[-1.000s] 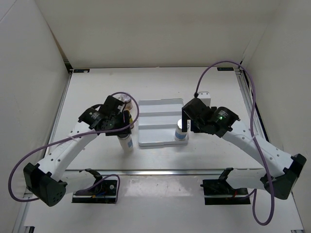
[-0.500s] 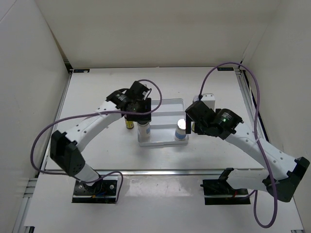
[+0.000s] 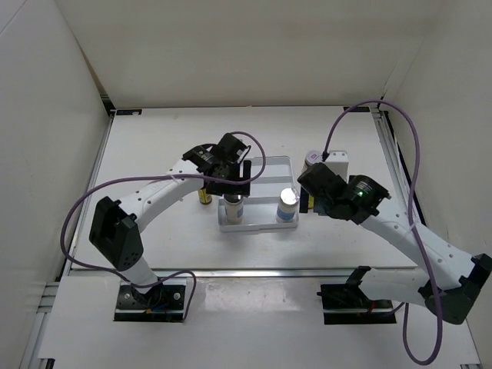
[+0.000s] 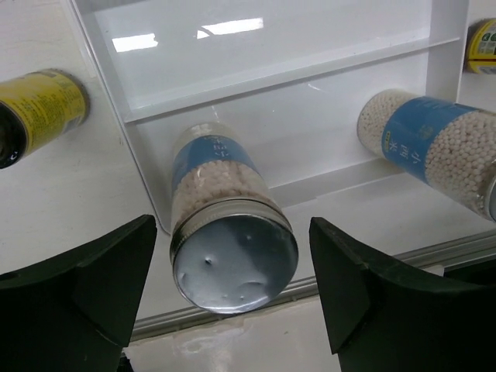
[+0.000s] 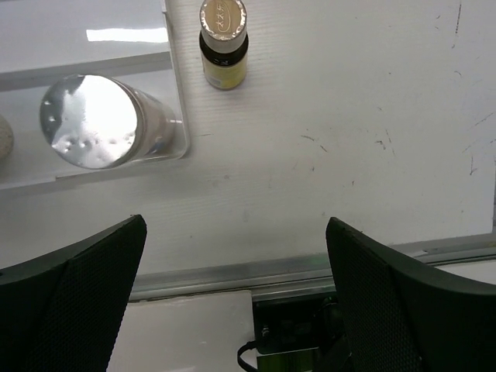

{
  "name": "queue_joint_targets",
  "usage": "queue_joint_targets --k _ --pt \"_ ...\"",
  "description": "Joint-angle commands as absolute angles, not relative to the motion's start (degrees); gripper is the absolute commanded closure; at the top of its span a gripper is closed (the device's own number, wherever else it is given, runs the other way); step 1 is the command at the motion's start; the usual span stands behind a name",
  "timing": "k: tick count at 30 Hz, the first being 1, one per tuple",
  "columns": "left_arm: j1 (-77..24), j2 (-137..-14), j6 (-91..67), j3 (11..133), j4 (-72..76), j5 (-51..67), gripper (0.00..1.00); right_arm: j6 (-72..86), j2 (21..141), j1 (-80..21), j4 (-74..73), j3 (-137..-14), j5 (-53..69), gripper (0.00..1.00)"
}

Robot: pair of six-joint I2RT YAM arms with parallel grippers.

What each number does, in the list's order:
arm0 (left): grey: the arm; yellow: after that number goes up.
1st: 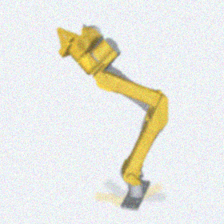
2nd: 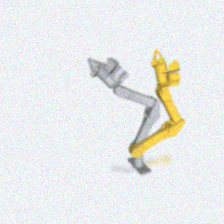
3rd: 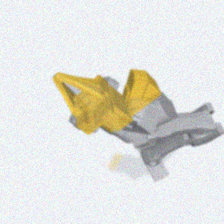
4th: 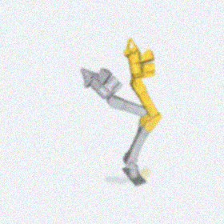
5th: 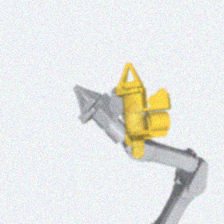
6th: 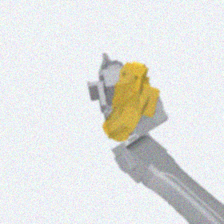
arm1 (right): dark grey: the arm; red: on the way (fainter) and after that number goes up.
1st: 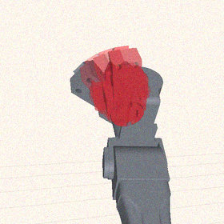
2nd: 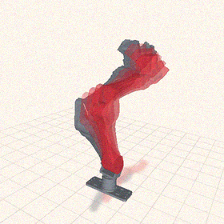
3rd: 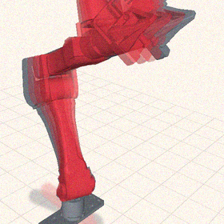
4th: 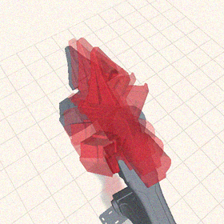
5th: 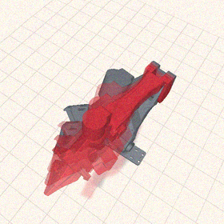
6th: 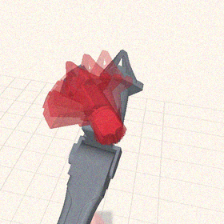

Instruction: Organize the condiment bottles

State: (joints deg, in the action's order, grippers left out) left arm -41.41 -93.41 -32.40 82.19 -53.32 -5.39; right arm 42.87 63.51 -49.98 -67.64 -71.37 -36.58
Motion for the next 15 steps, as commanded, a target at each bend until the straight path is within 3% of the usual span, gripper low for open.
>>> queue_joint_targets --k 1,3,9,15 --pt "-41.6 -89.7 -31.5 82.6 -51.3 -5.8 0.09 45.9 66.0 -49.9 -68.7 -70.7 -39.5 0.0" --pt "-41.0 -87.8 -30.8 84.0 -51.9 -5.8 0.0 45.9 67.1 -49.9 -68.7 -71.3 -40.2 0.0" --pt "-36.8 -79.1 -26.5 87.6 -54.2 -10.5 0.0 38.6 70.3 -43.4 -63.8 -73.5 -40.8 0.0" --pt "-31.8 -70.5 -23.0 79.5 -54.2 -22.6 0.0 27.4 75.0 -29.3 -54.2 -74.7 -26.8 0.05"
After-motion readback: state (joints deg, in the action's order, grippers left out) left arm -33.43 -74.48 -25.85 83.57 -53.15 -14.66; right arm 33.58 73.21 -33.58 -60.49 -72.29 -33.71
